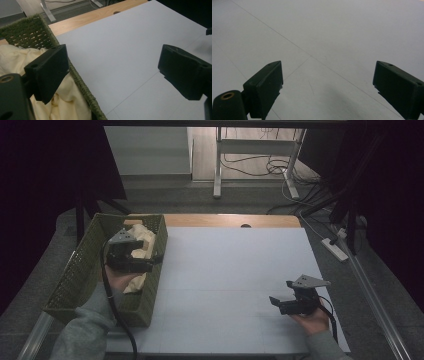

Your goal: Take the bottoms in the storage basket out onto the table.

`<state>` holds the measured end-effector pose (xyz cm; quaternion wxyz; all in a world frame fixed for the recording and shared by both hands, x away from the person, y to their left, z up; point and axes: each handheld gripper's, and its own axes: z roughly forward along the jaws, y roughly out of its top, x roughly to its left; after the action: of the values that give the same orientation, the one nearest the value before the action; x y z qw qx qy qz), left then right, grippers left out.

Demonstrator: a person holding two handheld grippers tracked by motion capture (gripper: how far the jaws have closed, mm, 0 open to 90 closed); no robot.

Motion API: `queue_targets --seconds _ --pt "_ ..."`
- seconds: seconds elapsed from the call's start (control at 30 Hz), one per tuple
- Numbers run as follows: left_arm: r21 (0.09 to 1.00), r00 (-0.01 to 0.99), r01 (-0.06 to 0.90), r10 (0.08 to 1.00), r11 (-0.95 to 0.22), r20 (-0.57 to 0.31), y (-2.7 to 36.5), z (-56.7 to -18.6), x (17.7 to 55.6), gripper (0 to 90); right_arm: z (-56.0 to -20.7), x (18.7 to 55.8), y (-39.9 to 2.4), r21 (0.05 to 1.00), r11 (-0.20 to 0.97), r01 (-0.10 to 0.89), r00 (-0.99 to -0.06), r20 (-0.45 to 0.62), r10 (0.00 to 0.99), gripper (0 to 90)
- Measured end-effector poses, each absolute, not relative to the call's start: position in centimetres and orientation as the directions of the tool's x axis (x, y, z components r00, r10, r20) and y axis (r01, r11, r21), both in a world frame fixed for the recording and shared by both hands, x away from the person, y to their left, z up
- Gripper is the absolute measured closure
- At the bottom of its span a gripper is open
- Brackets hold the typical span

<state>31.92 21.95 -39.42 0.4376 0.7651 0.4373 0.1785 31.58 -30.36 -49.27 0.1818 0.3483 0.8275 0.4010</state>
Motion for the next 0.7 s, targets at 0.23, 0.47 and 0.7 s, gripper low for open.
queue_targets --seconds 0.23,0.47,0.7 --pt "0.826 0.549 0.513 0.829 -0.233 -0.107 21.8 -38.8 33.0 9.2 -49.4 31.6 -30.3 0.785 0.443 0.433 -0.693 -0.025 0.721 9.7" --pt "0.823 0.542 0.516 0.835 -0.237 -0.099 21.7 -38.5 34.2 9.2 -49.4 31.7 -30.2 0.782 0.448 0.433 -0.694 -0.028 0.719 9.7" --pt "0.818 0.532 0.520 0.843 -0.246 -0.085 21.8 -38.0 35.5 8.8 -49.6 31.7 -30.2 0.775 0.449 0.444 -0.689 -0.025 0.725 9.8"
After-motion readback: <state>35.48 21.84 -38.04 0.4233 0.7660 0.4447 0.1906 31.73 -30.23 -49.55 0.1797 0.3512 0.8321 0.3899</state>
